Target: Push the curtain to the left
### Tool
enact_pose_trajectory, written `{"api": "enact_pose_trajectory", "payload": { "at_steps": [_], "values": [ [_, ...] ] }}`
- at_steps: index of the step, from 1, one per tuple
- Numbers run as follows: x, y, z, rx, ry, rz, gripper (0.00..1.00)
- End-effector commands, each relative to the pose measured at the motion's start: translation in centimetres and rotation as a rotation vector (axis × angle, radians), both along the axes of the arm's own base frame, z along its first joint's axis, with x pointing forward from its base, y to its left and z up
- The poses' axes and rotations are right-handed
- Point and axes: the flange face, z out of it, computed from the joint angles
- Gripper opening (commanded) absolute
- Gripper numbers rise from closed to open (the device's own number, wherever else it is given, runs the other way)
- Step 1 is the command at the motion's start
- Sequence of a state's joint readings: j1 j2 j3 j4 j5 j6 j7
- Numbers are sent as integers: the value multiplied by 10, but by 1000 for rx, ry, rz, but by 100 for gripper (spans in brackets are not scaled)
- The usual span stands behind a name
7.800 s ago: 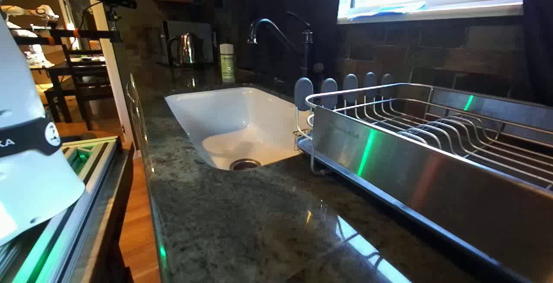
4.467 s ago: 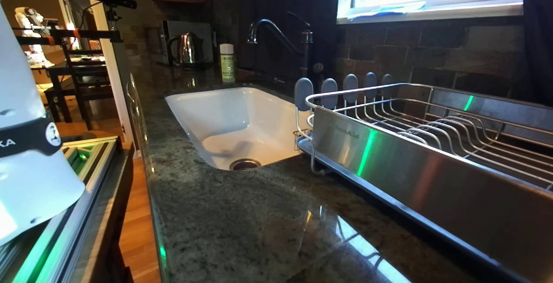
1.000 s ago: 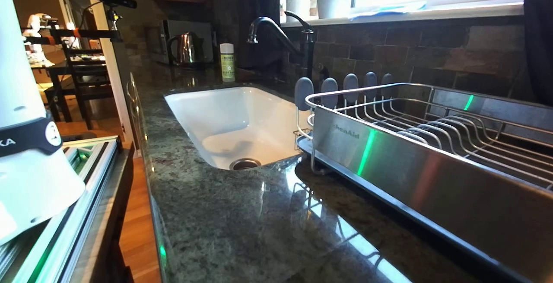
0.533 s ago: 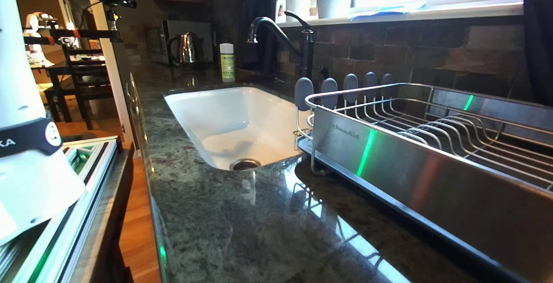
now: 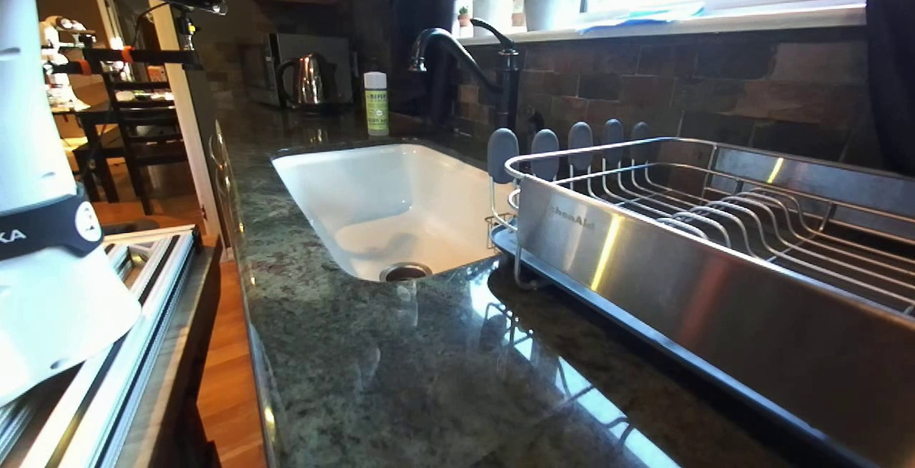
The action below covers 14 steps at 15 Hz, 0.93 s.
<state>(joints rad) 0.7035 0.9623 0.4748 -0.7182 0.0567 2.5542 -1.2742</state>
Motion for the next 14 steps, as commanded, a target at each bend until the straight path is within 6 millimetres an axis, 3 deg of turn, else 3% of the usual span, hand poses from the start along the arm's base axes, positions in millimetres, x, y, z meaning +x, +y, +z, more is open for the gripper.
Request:
{"api": "enact_pose_trajectory", "payload": {
  "at_steps": [1, 12, 13, 14],
  "values": [
    [-17, 28, -50, -92, -22, 140, 1],
    [-77, 70, -53, -39, -42, 338, 1],
    [-59, 48, 8, 55, -89, 237, 2],
    [-62, 50, 9, 60, -88, 244, 2]
  ]
}}
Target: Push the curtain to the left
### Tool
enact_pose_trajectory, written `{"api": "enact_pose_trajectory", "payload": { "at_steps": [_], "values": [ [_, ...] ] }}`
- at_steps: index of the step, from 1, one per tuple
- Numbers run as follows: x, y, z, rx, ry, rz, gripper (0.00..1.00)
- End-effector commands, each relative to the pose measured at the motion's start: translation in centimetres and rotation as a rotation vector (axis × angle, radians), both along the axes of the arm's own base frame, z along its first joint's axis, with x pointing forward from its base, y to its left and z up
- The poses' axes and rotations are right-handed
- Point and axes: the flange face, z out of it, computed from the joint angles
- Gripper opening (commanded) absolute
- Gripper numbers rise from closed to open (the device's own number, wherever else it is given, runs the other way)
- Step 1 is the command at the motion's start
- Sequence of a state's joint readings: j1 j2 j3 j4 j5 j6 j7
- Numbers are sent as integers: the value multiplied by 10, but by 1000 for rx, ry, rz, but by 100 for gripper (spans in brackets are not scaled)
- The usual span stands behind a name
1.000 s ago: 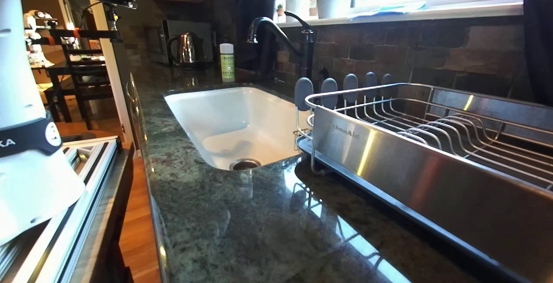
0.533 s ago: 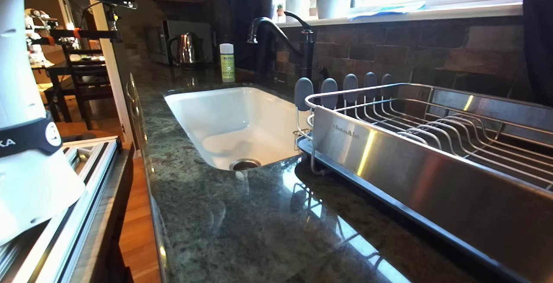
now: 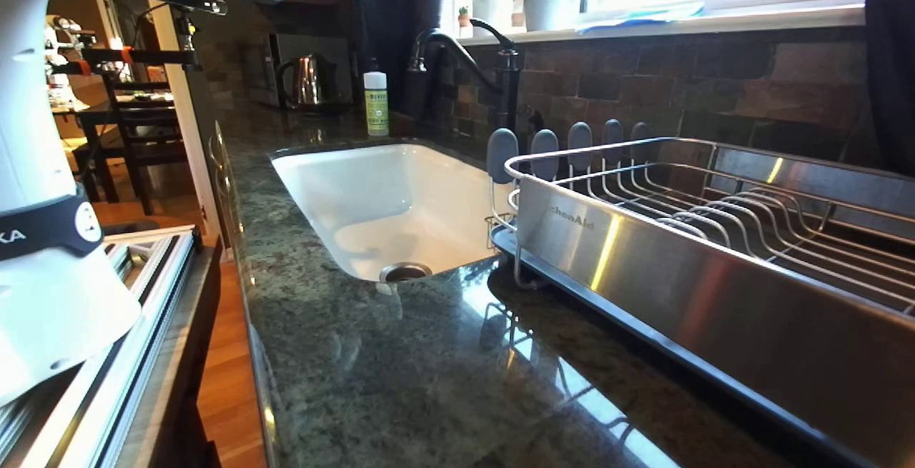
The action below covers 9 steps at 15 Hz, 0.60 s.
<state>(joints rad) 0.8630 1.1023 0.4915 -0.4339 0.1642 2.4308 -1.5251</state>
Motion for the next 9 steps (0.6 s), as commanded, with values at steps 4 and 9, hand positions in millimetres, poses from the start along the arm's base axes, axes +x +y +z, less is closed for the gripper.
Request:
{"api": "enact_pose_trajectory", "payload": {
  "at_steps": [4, 9],
  "values": [
    [-1, 1, -1, 8, 1, 1, 2],
    [-1, 1, -2, 8, 1, 2, 1]
  ]
}}
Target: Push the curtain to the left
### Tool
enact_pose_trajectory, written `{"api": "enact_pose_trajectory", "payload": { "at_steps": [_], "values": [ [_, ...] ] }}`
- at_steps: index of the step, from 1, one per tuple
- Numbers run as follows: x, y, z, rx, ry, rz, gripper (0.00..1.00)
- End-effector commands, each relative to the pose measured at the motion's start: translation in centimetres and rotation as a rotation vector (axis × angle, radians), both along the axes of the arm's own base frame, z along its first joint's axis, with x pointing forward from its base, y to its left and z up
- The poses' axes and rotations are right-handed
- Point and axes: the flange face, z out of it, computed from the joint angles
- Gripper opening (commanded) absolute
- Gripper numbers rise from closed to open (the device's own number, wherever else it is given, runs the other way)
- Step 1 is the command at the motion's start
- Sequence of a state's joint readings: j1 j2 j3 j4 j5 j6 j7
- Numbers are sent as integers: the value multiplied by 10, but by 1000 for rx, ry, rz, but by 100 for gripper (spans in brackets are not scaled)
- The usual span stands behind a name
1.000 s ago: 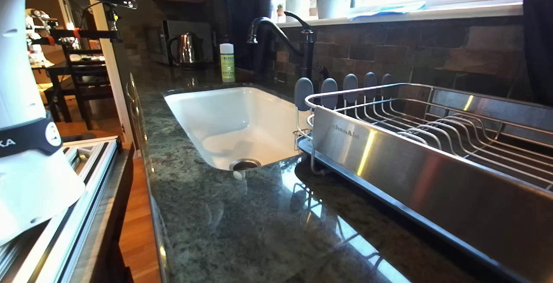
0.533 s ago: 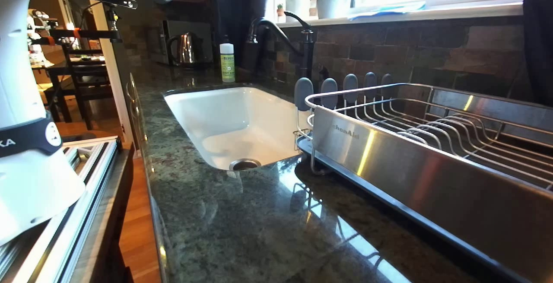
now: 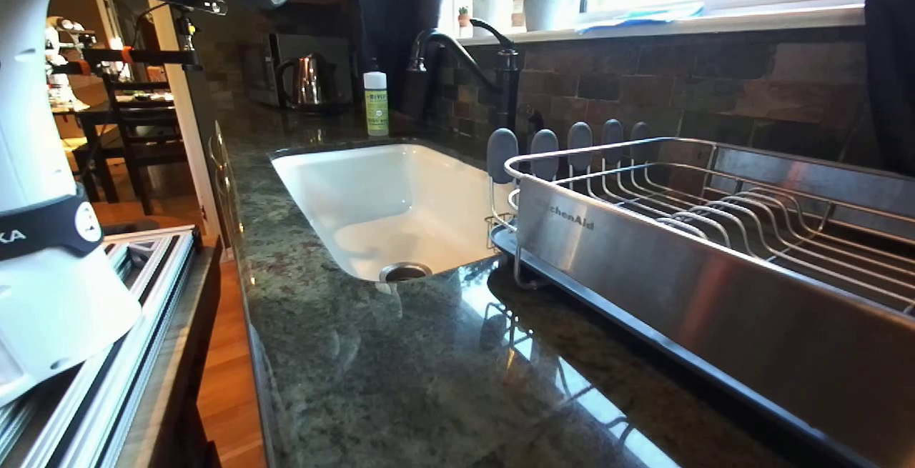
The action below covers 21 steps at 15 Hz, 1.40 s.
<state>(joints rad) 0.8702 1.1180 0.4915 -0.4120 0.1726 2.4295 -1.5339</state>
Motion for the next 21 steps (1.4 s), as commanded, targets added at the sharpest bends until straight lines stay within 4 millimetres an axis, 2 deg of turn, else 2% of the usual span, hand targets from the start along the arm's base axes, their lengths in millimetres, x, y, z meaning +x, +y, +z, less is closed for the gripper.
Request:
{"api": "enact_pose_trajectory", "payload": {
  "at_steps": [1, 5, 11, 12, 13, 15, 17, 19, 21],
  "values": [
    [0, 0, -1, 12, 3, 16, 1],
    [-25, 20, -32, -2, 63, 183, 1],
    [-46, 32, -42, 48, 134, 303, 1],
    [-48, 32, -42, 48, 146, 316, 27],
    [-49, 32, -45, 38, 160, 326, 28],
    [-57, 36, -72, -71, 196, 375, 42],
    [-64, 35, -87, -197, 216, 388, 58],
    [-65, 31, -88, -299, 195, 364, 73],
    [-64, 30, -77, -327, 179, 313, 88]
  ]
}}
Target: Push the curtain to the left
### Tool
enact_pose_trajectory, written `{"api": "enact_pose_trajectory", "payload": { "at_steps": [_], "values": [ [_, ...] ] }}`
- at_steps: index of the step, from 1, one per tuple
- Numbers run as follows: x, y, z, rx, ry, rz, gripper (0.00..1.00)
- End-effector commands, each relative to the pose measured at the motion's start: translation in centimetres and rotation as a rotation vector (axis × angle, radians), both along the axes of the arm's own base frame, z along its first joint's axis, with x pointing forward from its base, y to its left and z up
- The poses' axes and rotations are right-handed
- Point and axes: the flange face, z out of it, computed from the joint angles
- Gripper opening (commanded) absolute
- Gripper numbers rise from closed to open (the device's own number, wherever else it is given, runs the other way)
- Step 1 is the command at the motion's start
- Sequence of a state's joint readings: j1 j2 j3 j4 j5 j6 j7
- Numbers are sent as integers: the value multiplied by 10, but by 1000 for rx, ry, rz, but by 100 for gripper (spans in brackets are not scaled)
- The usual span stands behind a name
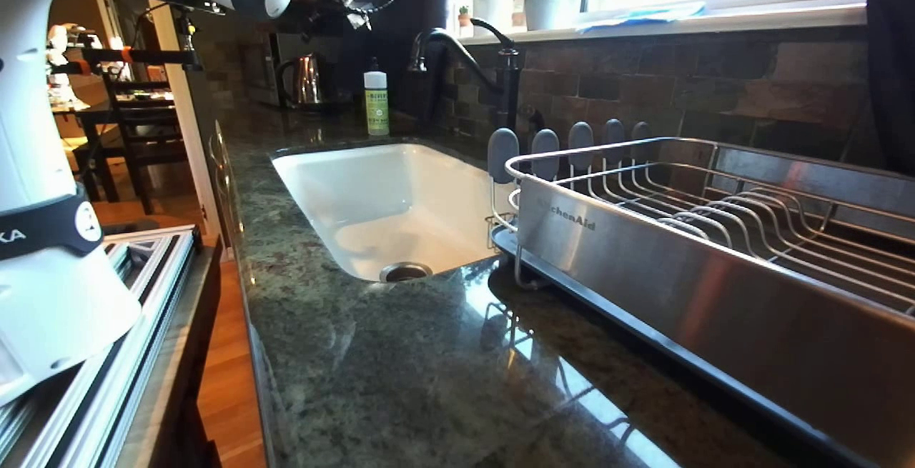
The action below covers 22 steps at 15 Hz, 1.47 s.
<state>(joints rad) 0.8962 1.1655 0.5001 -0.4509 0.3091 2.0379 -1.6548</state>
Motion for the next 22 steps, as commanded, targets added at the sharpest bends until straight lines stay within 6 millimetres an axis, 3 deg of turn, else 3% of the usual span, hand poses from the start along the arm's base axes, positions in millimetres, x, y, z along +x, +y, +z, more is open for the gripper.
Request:
{"api": "enact_pose_trajectory", "payload": {
  "at_steps": [1, 3, 12, 17, 22],
  "values": [
    [-6, -2, 25, -81, -55, -70, 95],
    [-12, -4, 47, -123, -51, -133, 100],
    [-59, -12, 141, -270, 179, -538, 100],
    [-75, -6, 160, -273, 376, -748, 100],
    [-90, -3, 160, -360, 542, -957, 100]
  ]
}}
